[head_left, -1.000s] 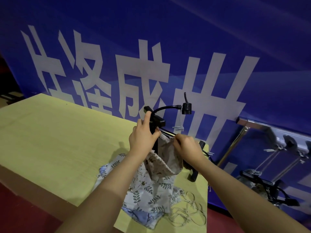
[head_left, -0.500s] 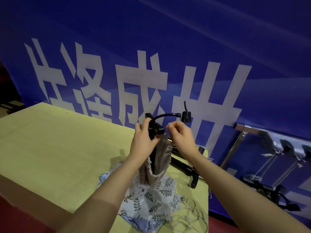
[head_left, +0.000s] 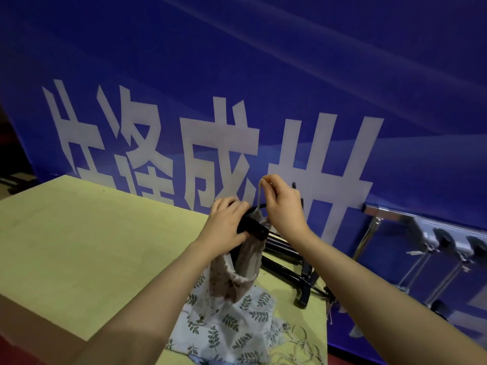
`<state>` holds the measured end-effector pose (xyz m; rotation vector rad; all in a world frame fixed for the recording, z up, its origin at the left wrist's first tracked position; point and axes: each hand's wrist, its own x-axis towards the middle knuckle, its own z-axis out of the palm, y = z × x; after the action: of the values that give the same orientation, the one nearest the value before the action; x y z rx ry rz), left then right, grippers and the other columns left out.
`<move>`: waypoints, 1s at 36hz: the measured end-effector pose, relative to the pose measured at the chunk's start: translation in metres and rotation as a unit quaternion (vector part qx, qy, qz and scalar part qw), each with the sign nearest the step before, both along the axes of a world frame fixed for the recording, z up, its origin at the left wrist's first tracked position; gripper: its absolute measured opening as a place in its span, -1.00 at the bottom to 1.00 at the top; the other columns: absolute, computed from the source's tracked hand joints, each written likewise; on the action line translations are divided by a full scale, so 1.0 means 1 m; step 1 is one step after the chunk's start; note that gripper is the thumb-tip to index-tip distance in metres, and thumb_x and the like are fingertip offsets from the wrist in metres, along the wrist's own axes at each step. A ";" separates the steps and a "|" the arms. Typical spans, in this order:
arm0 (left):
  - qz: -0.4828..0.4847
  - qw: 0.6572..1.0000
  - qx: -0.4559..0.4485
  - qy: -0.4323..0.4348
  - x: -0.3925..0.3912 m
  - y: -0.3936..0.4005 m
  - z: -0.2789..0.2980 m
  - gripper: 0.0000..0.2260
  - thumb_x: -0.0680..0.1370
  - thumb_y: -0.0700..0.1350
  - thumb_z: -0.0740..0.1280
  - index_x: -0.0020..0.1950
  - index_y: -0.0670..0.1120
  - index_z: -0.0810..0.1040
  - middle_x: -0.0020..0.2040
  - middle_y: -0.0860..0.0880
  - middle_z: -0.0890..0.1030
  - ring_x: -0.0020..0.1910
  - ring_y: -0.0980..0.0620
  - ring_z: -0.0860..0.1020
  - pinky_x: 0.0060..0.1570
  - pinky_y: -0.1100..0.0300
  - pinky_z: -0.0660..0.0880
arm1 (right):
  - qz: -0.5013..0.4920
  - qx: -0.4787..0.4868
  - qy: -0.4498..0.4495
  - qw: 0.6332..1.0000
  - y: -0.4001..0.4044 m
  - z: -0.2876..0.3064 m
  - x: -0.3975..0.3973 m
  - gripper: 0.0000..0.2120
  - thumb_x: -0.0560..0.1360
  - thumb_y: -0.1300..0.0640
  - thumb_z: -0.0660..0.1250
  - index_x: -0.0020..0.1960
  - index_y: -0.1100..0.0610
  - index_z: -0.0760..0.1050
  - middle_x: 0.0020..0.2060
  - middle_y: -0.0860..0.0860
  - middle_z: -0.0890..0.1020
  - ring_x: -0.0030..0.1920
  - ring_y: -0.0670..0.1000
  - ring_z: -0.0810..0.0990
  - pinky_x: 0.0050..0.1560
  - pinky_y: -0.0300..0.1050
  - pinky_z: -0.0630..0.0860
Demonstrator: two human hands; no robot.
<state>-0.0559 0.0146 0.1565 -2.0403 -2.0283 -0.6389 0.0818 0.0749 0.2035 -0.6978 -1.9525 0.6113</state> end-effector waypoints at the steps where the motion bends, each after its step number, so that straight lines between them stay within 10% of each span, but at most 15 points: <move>1: -0.003 1.000 -0.003 0.012 0.000 0.000 0.002 -0.49 0.47 -0.01 0.34 0.39 -0.02 0.29 0.29 0.02 0.42 0.38 -0.02 0.19 0.36 0.13 0.02 | -0.006 0.010 -0.002 1.000 0.002 0.002 0.000 -0.86 0.62 0.12 0.16 0.02 0.12 0.48 -0.34 -0.17 0.48 -0.38 -0.19 0.47 -0.33 -0.30 0.38; 15: -0.011 0.994 -0.034 0.100 0.002 0.013 0.057 -0.51 0.50 0.07 0.21 0.40 -0.03 0.26 0.09 -0.01 0.48 0.10 -0.06 0.28 0.22 0.06 0.17 | -0.075 0.161 -0.114 0.977 0.027 0.076 -0.010 -0.83 0.63 0.17 0.10 0.01 0.25 0.40 -0.06 0.16 0.42 -0.21 0.20 0.45 -0.19 0.20 0.49; 23: -0.020 0.994 -0.070 0.085 0.003 0.012 0.069 -0.51 0.54 0.24 0.11 0.35 -0.01 0.28 0.11 -0.03 0.50 0.13 -0.06 0.32 0.21 0.04 0.20 | -0.039 0.309 -0.309 0.899 0.034 0.083 0.006 -0.77 0.41 0.45 0.31 0.04 0.29 0.42 -0.05 0.20 0.42 -0.38 0.04 0.20 -0.52 -0.18 0.11; 28: 0.025 0.976 -0.080 0.201 0.006 0.014 0.055 -0.44 0.56 0.19 0.10 0.44 -0.12 0.21 0.22 -0.13 0.51 0.21 -0.15 0.39 0.22 0.01 0.24 | -0.055 0.050 -0.106 0.992 0.038 0.082 0.001 -0.84 0.61 0.22 0.11 0.10 0.21 0.43 -0.13 0.07 0.53 -0.31 0.01 0.49 -0.28 -0.12 0.49; 36: 0.005 0.981 -0.045 0.188 0.005 0.010 0.051 -0.58 0.54 0.23 0.16 0.22 -0.05 0.32 0.02 -0.03 0.59 -0.06 -0.09 0.59 -0.23 0.12 0.41 | -0.095 -0.135 -0.008 0.986 0.042 0.067 0.002 -0.45 0.57 -0.10 0.19 -0.22 0.42 0.49 -0.45 0.13 0.44 -0.41 0.09 0.43 -0.24 0.11 0.58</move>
<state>-0.0506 0.0248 0.2078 -2.0125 -1.8693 -0.1422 0.0838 0.1168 0.2706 -1.0475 -1.8088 0.7616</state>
